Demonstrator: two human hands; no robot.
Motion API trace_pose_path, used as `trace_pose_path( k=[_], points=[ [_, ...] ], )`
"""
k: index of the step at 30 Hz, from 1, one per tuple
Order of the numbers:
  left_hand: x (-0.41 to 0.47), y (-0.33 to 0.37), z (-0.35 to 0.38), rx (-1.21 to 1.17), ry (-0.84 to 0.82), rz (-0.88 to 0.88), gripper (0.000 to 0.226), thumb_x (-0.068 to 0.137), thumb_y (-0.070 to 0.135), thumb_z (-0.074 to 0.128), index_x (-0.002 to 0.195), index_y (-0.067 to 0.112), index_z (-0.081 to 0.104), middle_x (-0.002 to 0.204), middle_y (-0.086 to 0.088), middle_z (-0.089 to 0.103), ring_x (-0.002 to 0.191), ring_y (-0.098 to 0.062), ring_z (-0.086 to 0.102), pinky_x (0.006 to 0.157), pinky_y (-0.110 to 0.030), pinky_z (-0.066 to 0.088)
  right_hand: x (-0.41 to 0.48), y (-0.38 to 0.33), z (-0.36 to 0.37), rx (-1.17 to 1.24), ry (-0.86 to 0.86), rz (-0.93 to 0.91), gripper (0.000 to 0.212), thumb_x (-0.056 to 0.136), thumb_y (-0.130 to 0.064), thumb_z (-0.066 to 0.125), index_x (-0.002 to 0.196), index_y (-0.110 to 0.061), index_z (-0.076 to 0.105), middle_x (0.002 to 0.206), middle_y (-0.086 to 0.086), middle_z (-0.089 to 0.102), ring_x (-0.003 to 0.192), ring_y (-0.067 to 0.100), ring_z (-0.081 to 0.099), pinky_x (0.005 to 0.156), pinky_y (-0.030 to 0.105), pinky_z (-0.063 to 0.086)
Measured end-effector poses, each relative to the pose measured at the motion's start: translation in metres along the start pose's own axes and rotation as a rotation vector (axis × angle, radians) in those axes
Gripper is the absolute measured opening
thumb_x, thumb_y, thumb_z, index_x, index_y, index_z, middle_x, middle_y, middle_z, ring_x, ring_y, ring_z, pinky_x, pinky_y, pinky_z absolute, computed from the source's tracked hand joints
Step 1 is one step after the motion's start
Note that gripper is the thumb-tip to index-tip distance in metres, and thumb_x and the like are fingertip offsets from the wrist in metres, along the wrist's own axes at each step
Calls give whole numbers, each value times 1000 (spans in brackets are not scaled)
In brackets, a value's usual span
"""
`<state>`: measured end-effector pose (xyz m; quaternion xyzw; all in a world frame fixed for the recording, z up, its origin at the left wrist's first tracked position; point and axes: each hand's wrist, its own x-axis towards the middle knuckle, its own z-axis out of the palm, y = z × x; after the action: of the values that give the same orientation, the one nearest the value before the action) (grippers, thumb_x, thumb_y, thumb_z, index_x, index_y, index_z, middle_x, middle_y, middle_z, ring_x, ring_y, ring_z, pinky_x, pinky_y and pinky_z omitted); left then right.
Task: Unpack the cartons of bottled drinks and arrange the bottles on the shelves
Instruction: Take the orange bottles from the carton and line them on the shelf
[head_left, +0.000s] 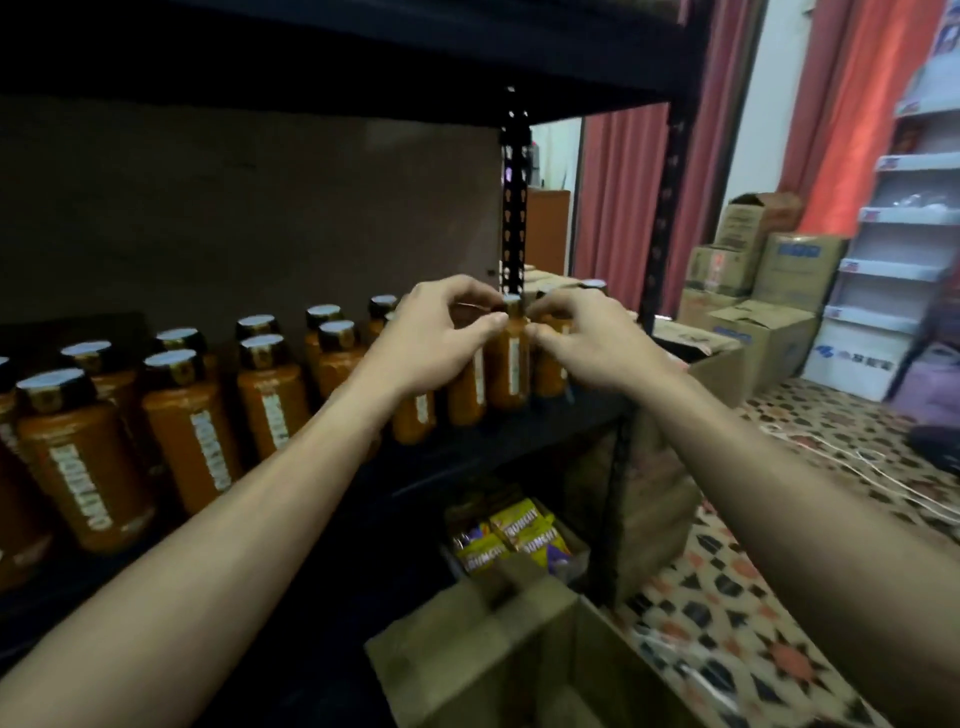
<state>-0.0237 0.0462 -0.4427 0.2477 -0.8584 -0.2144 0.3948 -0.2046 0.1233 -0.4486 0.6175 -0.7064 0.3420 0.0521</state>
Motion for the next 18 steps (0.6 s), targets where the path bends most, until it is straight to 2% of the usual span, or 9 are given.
trace_pose_path(
  k=[3,6,9,11,13,16,18],
  points=[
    [-31,-4,30,-54,-13,-31,24,92,32,68,113,21,71,106,14,69,99,5,62,82,-7,48,-37,16,10,-1,-21,47,30,97,-34,63,122,-20,70,120,1,70,114,19,62,84,25,40],
    [-65,-21,64,-73,-108,-117,26,92,32,68,116,23,69,107,14,68,99,8,61,83,-10,47,-76,36,27,1,-89,91,31,97,-36,63,123,-21,69,127,-1,67,121,16,59,92,23,40],
    [-97,-49,99,-91,-211,-202,31,89,31,72,118,22,68,107,10,70,101,1,65,93,-28,54,-110,57,48,10,-151,151,32,97,-34,64,125,-18,68,126,-1,67,119,16,60,88,19,36],
    [-121,-65,125,-85,-291,-272,32,89,28,72,120,18,67,108,6,70,104,-5,66,95,-31,53,-134,72,64,14,-197,194,33,98,-33,64,126,-16,67,125,1,68,118,17,60,88,19,37],
    [-138,-78,144,-59,-356,-337,33,89,27,71,120,18,66,109,3,70,104,-9,66,89,-26,52,-151,84,78,33,-248,230,33,98,-32,63,126,-15,67,123,2,68,116,17,61,88,21,39],
    [-154,-95,166,-26,-407,-412,33,89,29,71,120,19,65,101,1,68,95,-15,67,77,-25,50,-169,101,99,43,-303,265,31,99,-31,62,126,-15,66,121,3,67,113,17,61,86,24,43],
    [-161,-105,178,18,-448,-423,35,90,29,71,122,18,64,99,-1,66,90,-15,65,75,-23,45,-178,113,114,39,-337,281,29,99,-31,61,123,-15,67,120,5,68,112,20,62,84,26,43]
  ],
)
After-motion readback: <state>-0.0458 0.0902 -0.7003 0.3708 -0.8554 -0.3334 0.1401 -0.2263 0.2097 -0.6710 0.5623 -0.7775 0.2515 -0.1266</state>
